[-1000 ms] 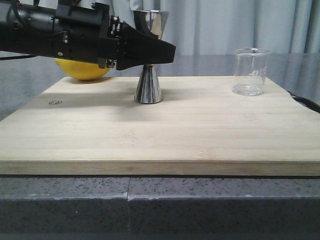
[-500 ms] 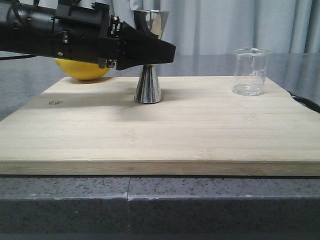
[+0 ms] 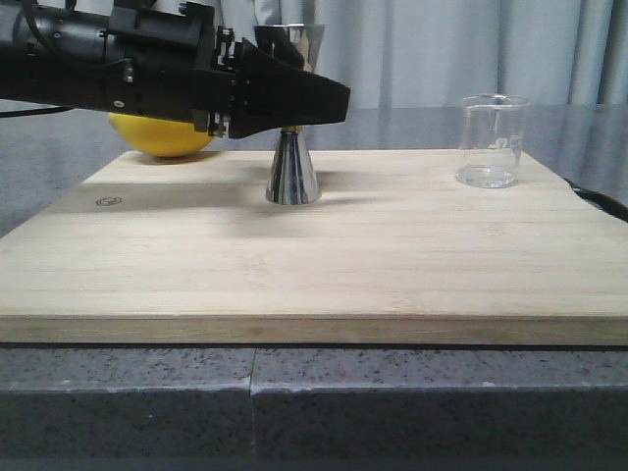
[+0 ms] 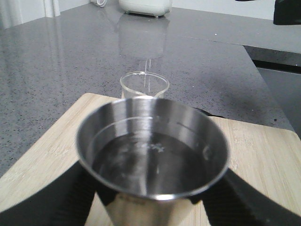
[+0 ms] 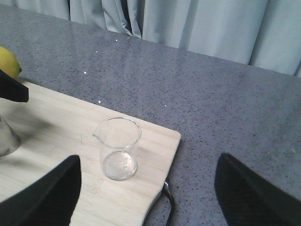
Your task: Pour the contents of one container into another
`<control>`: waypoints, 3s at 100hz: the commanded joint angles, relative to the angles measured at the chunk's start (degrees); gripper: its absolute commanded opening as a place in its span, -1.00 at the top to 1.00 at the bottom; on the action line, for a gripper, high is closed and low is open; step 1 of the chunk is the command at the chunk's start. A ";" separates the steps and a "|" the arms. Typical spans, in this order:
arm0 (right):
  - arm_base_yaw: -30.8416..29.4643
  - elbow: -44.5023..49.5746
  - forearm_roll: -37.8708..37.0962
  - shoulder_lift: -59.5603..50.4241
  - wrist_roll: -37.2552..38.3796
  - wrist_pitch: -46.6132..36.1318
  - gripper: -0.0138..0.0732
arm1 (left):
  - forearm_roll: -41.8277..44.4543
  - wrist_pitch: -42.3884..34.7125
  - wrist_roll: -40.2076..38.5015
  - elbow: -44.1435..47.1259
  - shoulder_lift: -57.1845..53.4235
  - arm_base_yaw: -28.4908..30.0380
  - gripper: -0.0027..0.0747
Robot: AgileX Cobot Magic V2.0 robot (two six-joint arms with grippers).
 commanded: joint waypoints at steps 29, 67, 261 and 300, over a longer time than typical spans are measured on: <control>0.19 -1.51 0.07 -0.36 -0.26 -4.21 -0.54 | 7.21 -7.99 -7.68 -1.73 -8.25 0.10 -0.64; 0.19 -5.25 2.26 -0.36 -0.13 11.70 -0.54 | 36.72 -22.14 -38.37 -1.73 -25.66 0.10 -0.64; 0.19 -14.63 -9.33 -22.24 12.35 43.88 0.83 | 104.85 -17.50 -128.76 11.96 -69.59 0.10 0.98; 0.19 -14.63 -9.33 -22.24 12.35 43.88 0.83 | 104.42 -17.53 -128.76 12.15 -69.65 0.10 0.98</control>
